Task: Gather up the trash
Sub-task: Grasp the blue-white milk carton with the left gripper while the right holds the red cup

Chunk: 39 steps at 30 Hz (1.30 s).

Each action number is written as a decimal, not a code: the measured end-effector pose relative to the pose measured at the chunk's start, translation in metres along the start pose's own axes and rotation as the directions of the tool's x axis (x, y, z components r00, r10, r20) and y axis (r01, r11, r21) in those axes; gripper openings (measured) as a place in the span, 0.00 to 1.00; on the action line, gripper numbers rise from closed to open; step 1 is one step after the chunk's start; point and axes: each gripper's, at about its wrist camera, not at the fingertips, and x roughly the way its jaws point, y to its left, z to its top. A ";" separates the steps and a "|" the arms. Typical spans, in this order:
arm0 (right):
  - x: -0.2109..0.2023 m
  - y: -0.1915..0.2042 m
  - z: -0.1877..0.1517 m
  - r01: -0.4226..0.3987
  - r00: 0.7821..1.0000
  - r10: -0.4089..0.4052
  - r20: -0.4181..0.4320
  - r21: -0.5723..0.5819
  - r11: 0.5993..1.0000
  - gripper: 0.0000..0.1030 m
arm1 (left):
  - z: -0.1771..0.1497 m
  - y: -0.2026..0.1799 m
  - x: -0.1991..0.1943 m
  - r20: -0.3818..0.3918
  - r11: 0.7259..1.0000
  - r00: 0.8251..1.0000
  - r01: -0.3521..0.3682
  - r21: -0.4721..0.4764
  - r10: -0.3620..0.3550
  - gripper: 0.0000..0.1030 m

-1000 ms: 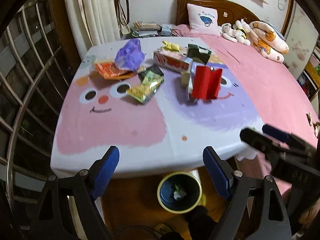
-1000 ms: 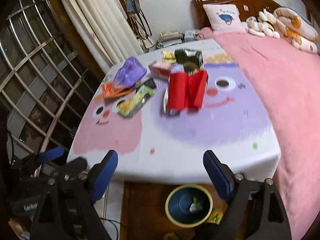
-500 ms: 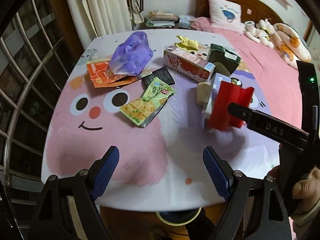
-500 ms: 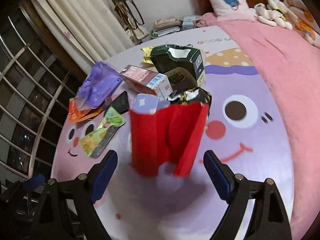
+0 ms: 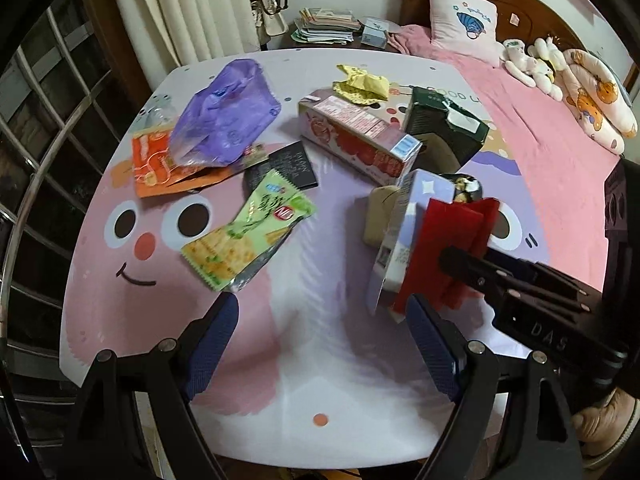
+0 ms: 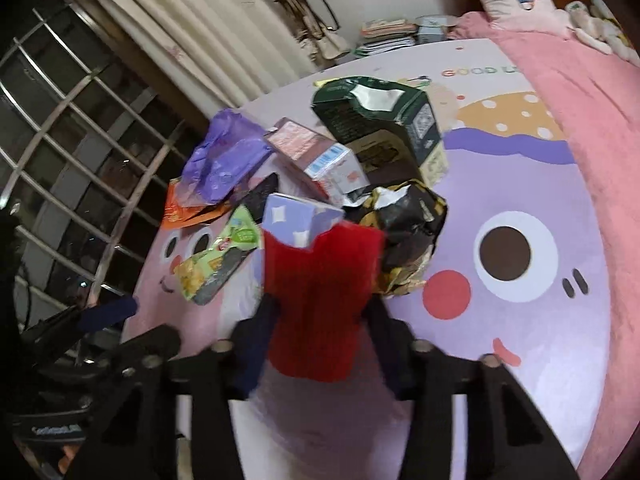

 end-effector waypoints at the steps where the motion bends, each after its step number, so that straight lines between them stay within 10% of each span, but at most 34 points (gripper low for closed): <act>1: -0.001 0.000 0.001 -0.016 1.000 0.016 -0.004 -0.005 1.000 0.27 | 0.002 -0.003 0.000 0.000 1.000 1.000 0.002 0.003 -0.002 0.82; 20: -0.037 -0.042 -0.014 -0.054 0.997 0.055 -0.048 0.030 0.998 0.22 | 0.028 -0.056 0.051 -0.074 0.993 0.996 0.058 0.103 -0.050 0.82; 27: -0.036 -0.050 -0.015 -0.050 0.997 0.052 -0.047 0.042 0.998 0.21 | 0.033 -0.060 0.074 -0.135 0.991 0.987 0.097 0.090 -0.084 0.38; 39: -0.045 -0.038 -0.024 -0.038 0.999 0.039 -0.029 0.044 0.998 0.20 | 0.019 -0.045 0.050 -0.086 0.992 0.990 0.113 0.055 -0.108 0.37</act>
